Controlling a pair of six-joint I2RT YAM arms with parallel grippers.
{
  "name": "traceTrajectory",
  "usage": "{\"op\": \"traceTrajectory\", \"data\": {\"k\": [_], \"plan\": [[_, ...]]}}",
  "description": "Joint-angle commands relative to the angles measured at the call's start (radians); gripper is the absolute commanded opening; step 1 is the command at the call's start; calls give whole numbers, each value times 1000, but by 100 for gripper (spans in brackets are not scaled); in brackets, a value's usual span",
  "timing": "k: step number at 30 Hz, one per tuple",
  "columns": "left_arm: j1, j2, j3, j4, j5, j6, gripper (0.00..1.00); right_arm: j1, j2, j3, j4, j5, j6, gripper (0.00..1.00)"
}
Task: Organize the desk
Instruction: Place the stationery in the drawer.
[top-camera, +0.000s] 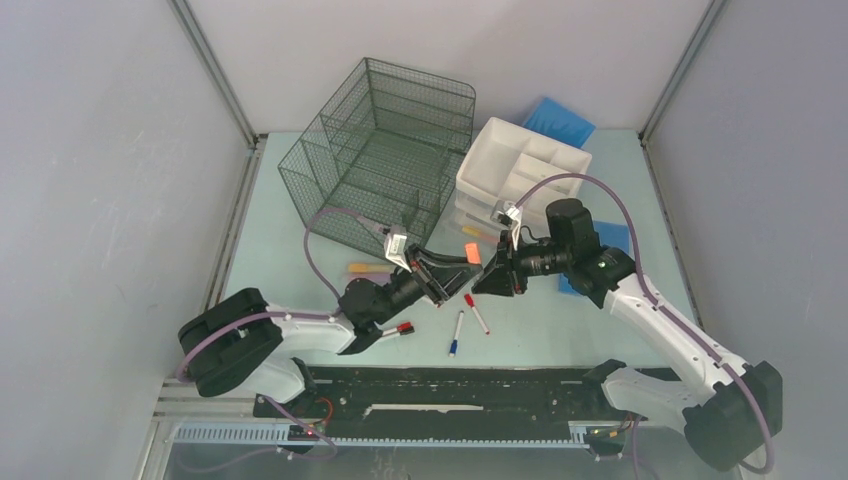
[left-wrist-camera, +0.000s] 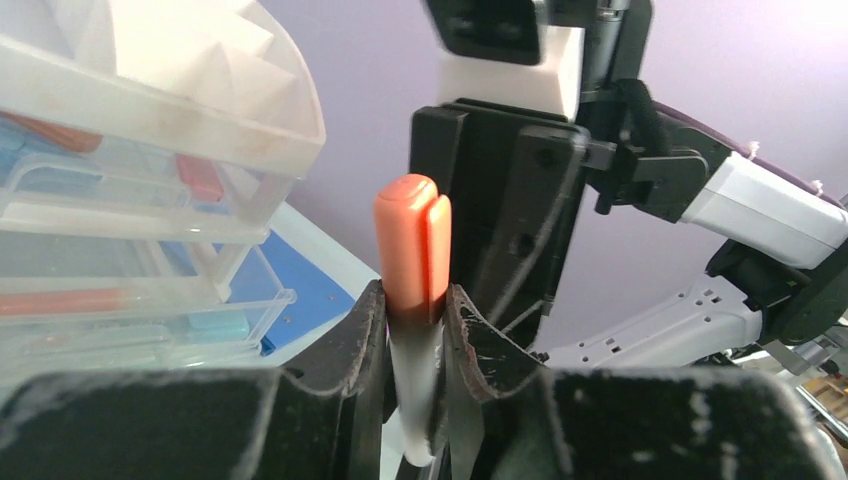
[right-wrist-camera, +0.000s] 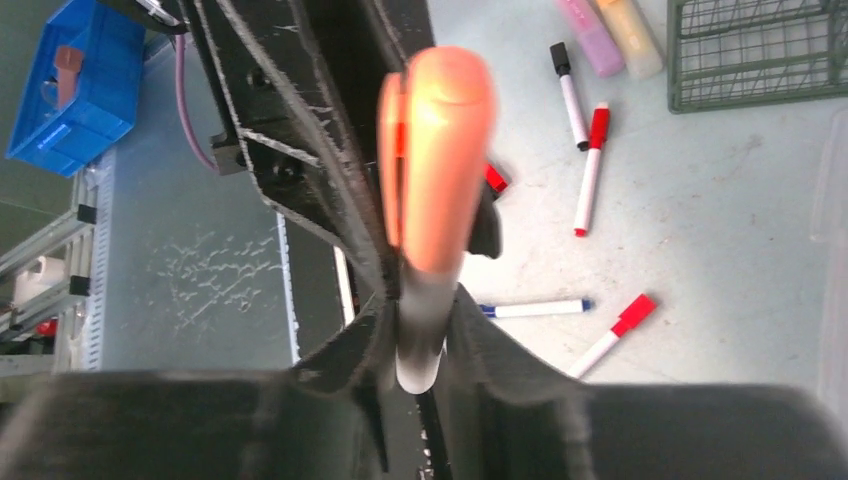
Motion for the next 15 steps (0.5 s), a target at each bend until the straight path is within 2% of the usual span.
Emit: {"op": "traceTrajectory", "data": {"k": [1, 3, 5, 9, 12, 15], "plan": [[-10, 3, 28, 44, -19, 37, 0, 9, 6, -4, 31, -6, 20, 17], [-10, 2, 27, 44, -21, 35, 2, 9, 6, -4, 30, -7, 16, 2], [-10, -2, 25, 42, -27, 36, 8, 9, 5, -3, 27, -9, 7, 0], [-10, -28, 2, 42, -66, 44, 34, 9, 4, -3, 13, -5, -23, 0], [-8, -69, -36, 40, -79, 59, 62, 10, -2, -3, -4, 5, -68, 0], [-2, -116, -86, 40, -77, 103, 77, 8, -1, 11, -56, -1, -153, 0]]}}
